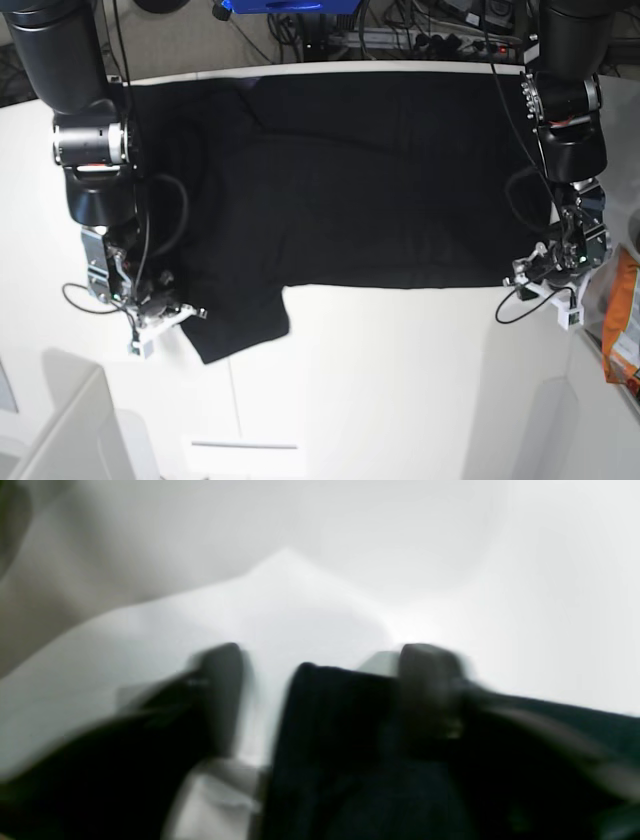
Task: Fold the T-shirt properly
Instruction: 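Close both grippers on the hem corners of the shirt, then lift the hem and fold it over onto the shoulders with both grippers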
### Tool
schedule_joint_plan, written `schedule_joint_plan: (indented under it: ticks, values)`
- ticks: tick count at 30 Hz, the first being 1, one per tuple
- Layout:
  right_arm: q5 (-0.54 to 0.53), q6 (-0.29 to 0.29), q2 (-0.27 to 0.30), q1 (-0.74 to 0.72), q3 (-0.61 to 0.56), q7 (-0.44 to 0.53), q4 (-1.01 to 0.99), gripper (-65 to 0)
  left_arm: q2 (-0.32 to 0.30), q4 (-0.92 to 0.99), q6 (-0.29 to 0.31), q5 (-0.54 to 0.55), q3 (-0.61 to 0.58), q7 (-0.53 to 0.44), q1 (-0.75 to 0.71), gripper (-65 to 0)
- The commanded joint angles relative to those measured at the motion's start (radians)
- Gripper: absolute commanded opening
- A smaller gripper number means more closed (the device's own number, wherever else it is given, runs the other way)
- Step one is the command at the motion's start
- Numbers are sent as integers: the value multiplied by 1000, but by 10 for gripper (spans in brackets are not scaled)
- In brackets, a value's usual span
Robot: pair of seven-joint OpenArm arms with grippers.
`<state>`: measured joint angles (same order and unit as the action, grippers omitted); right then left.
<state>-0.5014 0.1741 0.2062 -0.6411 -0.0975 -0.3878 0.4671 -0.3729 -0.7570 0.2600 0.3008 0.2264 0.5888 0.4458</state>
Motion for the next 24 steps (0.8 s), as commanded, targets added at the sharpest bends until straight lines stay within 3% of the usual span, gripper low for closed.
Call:
schedule_joint_plan:
  ticks: [1, 5, 9, 14, 19, 24]
  values:
    - [14, -6, 5, -7, 0, -41, -1, -650, 2, 0, 8, 10, -3, 50, 5, -385]
    - [13, -6, 8, -6, 0, -40, 0, -650, 4, -6, 8, 16, -3, 50, 3, -650]
    - [11, -11, 12, 17, 2, -38, 55, -650, -1, -6, 8, 18, 6, 50, 3, -650]
    - [11, -14, 39, 116, 2, -46, 296, -650, -4, -32, 8, 18, 9, 49, -15, -650]
    - [14, -64, 40, 195, 84, -107, 467, -650, 1, -264, 8, 19, 9, 59, -123, -650]
    - [16, -69, 40, 261, 161, -170, 626, -650, 4, -422, 8, 19, 41, 115, -203, -650]
